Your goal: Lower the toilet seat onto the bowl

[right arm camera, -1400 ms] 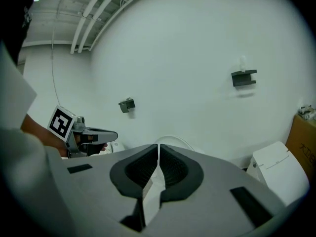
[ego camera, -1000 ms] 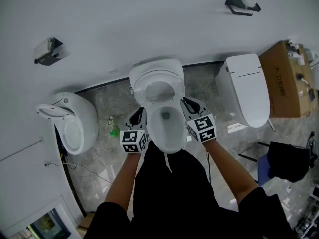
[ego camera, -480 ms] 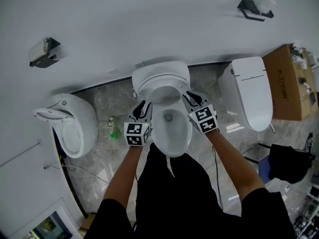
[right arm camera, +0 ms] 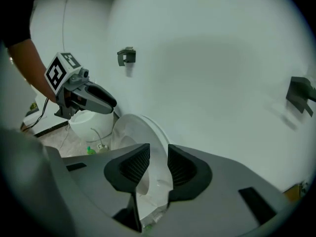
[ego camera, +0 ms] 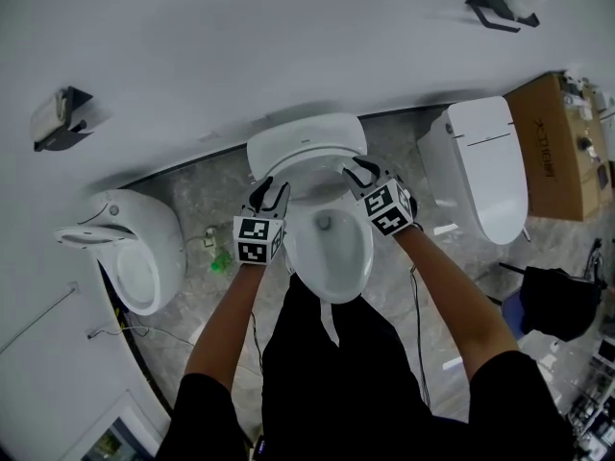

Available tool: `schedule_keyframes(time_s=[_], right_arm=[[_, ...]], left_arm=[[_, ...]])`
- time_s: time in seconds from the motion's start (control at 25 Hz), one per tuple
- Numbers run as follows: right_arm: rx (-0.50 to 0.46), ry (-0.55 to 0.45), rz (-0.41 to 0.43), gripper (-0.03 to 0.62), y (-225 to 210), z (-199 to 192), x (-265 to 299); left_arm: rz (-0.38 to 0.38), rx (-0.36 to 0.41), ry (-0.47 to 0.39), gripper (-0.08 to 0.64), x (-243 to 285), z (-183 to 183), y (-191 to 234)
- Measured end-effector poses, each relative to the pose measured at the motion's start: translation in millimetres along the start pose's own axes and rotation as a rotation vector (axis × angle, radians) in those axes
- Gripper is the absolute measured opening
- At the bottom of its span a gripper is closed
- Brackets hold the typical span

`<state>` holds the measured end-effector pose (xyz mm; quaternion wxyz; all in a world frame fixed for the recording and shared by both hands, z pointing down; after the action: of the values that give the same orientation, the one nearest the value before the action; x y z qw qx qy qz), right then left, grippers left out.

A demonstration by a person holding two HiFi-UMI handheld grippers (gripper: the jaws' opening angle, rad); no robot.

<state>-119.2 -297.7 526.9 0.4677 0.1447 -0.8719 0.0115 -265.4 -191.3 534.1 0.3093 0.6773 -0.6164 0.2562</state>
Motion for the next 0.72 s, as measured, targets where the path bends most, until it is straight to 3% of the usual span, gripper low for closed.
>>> schedule_keyframes(time_s=[0.36,0.72], right_arm=[[-0.126,0.052,-0.001,0.15,-7,3,40],[-0.199,0.065,-0.003,0.152,-2,12,58]], left_arm=[[0.002,0.105,0.056,0.167,40,0,5],[-0.012,0.103,0.085,0.169,59,-2,14]])
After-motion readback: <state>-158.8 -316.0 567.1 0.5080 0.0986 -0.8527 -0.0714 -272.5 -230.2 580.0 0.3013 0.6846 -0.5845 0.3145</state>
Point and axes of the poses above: the fingertips, and each gripper's own axes: x forward along the fingers, y to its left, z out of its top, the point moved 3 cm from there along -x, backward along the fingers, and after that the axes turned 12 degrees about y, right-handed, at the moved point
